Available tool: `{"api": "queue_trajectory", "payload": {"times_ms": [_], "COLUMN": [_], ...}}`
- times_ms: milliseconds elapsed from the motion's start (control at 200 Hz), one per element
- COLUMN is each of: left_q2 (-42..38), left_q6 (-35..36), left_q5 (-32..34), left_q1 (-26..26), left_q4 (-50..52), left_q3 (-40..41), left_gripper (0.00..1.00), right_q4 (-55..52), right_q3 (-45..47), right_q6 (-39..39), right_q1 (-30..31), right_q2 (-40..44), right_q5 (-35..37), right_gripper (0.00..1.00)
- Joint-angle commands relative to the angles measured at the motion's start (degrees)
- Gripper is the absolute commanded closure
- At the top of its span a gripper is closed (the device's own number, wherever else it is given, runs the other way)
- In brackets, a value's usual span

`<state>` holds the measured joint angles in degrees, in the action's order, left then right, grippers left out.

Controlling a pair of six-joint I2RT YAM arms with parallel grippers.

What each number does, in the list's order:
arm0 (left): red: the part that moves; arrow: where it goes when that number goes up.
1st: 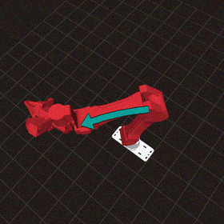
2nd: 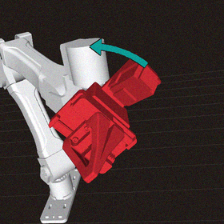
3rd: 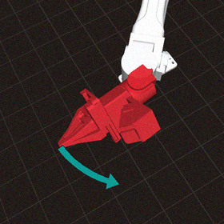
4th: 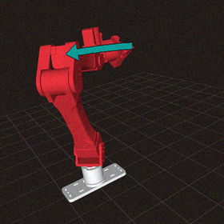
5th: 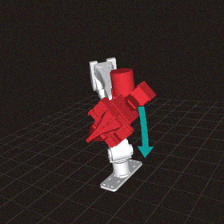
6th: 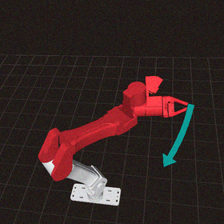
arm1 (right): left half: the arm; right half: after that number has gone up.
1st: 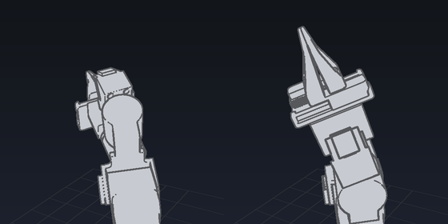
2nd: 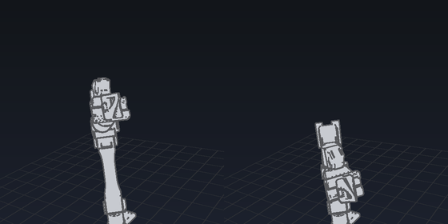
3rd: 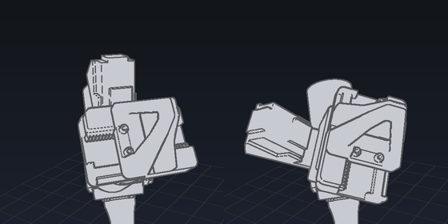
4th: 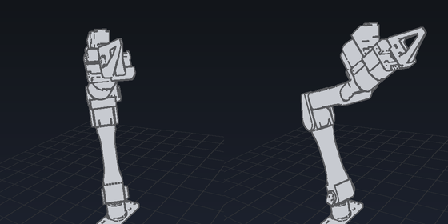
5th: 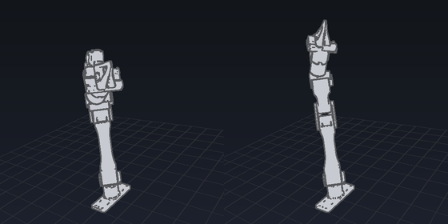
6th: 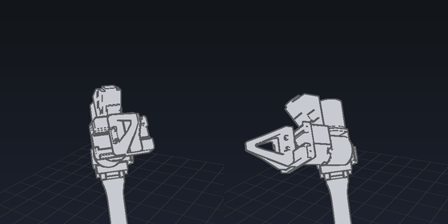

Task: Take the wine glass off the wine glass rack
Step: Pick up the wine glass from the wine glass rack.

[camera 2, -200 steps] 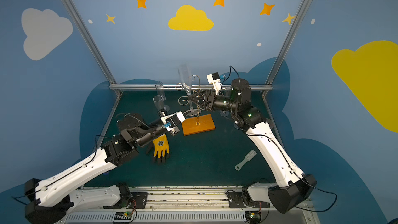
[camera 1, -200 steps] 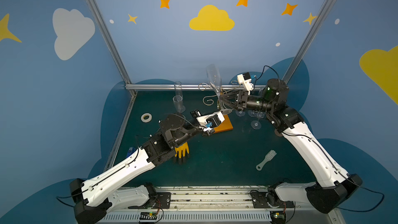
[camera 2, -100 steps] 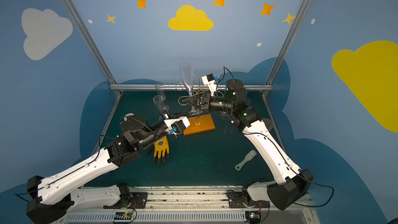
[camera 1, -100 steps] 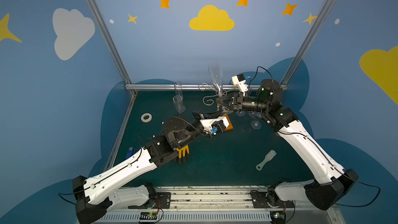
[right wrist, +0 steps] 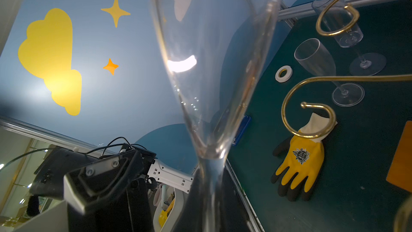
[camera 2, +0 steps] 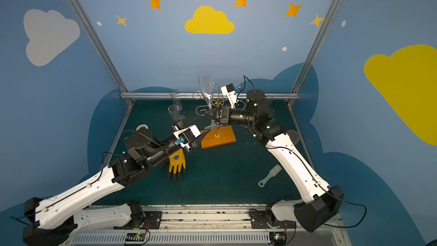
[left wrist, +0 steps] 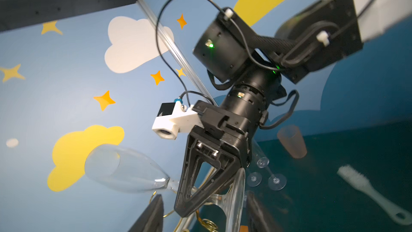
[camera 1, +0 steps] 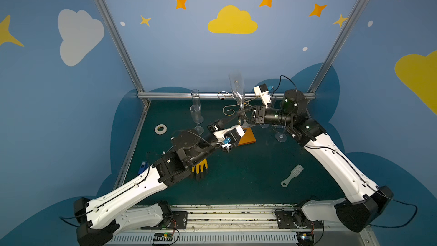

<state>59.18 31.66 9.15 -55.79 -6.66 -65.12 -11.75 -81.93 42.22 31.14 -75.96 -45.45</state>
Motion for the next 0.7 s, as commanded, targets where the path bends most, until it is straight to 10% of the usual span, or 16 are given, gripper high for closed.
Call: {"api": "queue_trajectory", "payload": {"times_ms": [0,335,696], "left_q2": [-3.03,-8.73,-6.45], "left_q6": [-14.99,-46.11,-57.66], "left_q5": [3.10,-9.32,-18.35], "left_q1": [1.49,12.76,15.48], "left_q4": [-0.11,-1.92,-5.33], "left_q3": [0.26,3.78,7.25], "left_gripper": [0.27,0.09,0.05], "right_q4": [0.40,8.02,14.04], "right_q3": [1.15,13.77,22.78], "right_q6": [-8.55,-26.13,-36.05], "right_q1": [0.40,4.85,13.61], "right_q2": [3.90,10.63,13.59], "right_q5": [2.34,5.16,11.34], "right_gripper": [1.00,1.00,1.00]}}
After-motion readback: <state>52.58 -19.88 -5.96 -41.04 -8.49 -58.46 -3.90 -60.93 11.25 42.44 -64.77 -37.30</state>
